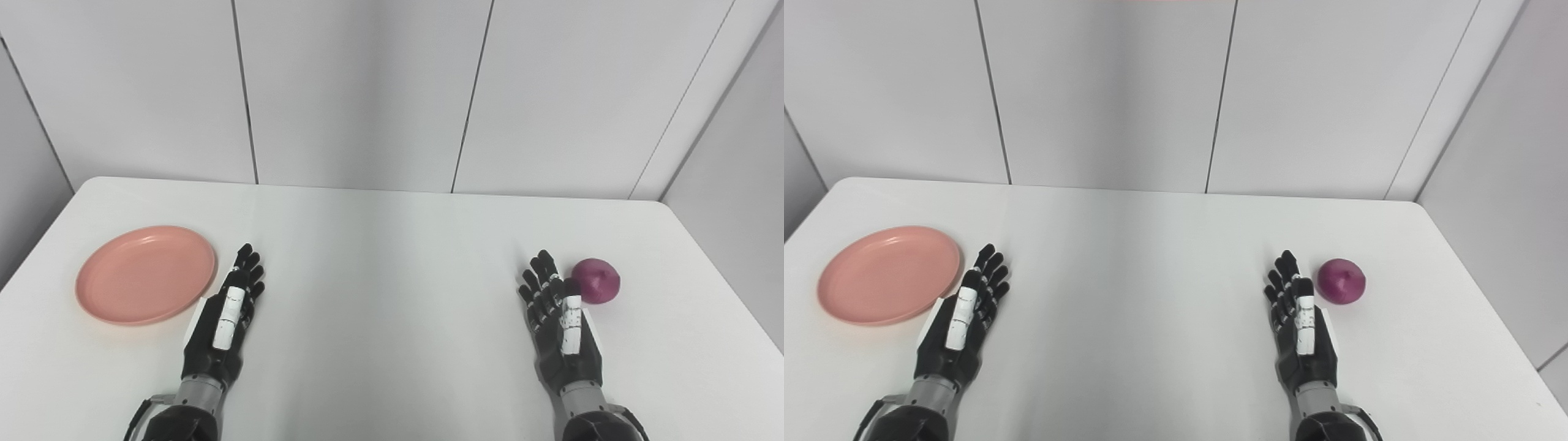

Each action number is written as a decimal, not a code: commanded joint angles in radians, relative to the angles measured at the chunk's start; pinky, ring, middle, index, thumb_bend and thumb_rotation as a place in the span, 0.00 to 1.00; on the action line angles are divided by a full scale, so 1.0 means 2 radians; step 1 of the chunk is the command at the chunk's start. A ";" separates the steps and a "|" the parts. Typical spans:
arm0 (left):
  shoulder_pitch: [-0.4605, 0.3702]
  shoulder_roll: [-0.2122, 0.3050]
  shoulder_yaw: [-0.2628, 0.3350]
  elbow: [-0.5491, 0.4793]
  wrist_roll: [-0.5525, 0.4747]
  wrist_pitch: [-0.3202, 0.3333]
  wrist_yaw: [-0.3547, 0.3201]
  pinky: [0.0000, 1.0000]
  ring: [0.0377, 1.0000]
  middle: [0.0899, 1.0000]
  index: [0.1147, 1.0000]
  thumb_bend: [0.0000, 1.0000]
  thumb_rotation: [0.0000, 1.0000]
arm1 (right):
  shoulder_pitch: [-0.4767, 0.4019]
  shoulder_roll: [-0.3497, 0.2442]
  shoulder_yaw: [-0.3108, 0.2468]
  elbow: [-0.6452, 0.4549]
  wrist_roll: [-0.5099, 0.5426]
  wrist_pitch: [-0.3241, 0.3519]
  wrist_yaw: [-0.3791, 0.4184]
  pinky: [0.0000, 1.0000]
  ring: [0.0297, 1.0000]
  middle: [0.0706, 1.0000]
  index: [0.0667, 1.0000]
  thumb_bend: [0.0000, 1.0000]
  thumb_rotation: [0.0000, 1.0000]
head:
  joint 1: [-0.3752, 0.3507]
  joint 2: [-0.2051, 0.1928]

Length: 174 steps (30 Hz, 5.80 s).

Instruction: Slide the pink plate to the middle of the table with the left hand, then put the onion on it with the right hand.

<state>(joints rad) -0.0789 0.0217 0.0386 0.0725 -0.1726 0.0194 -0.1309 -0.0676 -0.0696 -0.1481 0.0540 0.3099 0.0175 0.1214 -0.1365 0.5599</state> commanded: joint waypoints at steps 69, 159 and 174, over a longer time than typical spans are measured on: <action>-0.166 0.059 0.020 0.009 -0.029 -0.035 -0.023 0.81 0.81 0.83 0.81 0.97 0.88 | 0.027 -0.037 -0.030 0.125 0.049 -0.029 0.074 1.00 1.00 1.00 1.00 0.79 1.00 | 0.184 -0.100; -0.270 0.253 0.117 0.494 -0.039 -0.198 -0.062 0.70 0.76 0.79 0.77 0.95 0.79 | 0.038 -0.045 -0.035 0.089 0.060 0.005 0.066 0.99 0.97 0.96 0.95 0.91 0.94 | 0.191 -0.066; -0.208 0.200 0.107 0.364 -0.048 -0.139 -0.064 0.66 0.74 0.75 0.79 0.99 0.79 | 0.044 -0.047 -0.031 0.073 0.057 0.010 0.063 0.97 0.96 0.95 0.94 0.92 0.93 | 0.187 -0.059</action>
<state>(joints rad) -0.4860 0.4387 0.2694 0.8325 -0.2614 -0.2752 -0.2404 -0.0850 -0.2060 -0.2235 0.1412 0.4198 0.0018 0.2515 0.2378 0.4418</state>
